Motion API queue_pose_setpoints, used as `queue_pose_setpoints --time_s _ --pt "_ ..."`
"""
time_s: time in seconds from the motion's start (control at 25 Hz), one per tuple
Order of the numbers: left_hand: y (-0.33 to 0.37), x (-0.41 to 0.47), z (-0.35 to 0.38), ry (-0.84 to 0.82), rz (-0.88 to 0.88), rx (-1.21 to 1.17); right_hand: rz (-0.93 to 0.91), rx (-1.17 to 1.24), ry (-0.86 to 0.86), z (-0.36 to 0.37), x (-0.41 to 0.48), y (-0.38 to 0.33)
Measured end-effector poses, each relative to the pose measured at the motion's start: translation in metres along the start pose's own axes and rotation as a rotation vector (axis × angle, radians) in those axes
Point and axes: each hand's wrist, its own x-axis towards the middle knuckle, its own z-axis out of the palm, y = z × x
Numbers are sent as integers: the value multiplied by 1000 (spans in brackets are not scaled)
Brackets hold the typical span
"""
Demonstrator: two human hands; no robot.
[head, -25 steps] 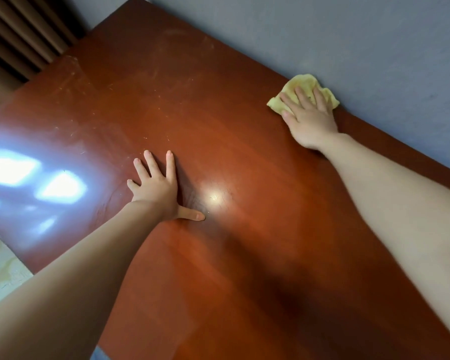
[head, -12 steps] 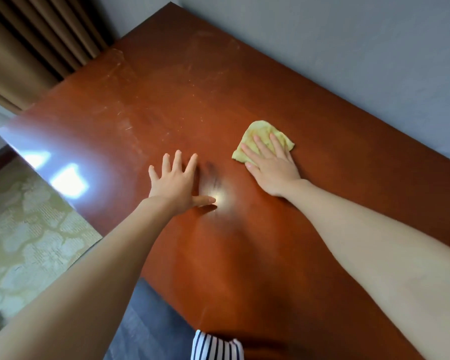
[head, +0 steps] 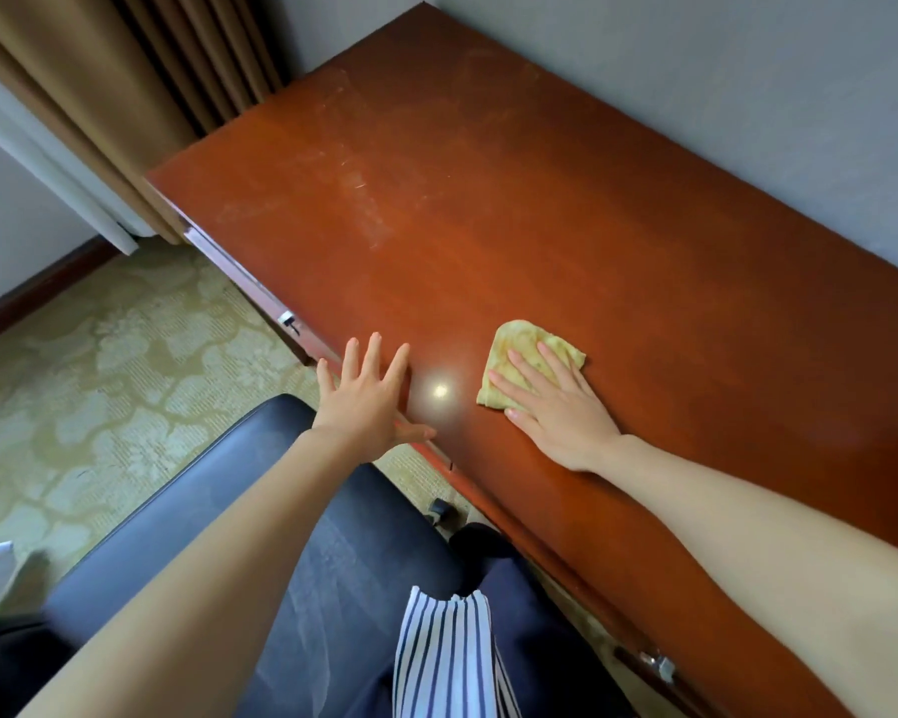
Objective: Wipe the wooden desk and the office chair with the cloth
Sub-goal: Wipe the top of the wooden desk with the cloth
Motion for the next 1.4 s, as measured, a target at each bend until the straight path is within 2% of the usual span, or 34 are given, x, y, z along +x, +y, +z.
queue_pose_setpoints --time_s 0.28,0.48,0.72,0.96,1.16,1.4 --pt "-40 -50 21 10 -45 -18 -118 -88 12 32 -62 -57" --pt "-56 -45 22 5 -84 -56 -364 -128 -66 24 -65 -51" --pt "-80 1 2 28 -240 -188 -671 -220 -137 -29 40 -32" --pt "-103 42 -15 -19 -379 -274 -804 -268 -114 -76 199 -64" --pt "-121 62 -25 -58 -443 -286 -762 -248 -113 -103 306 -118" --pt "-145 70 -37 -100 -531 -323 -464 -120 -135 -121 390 -187"
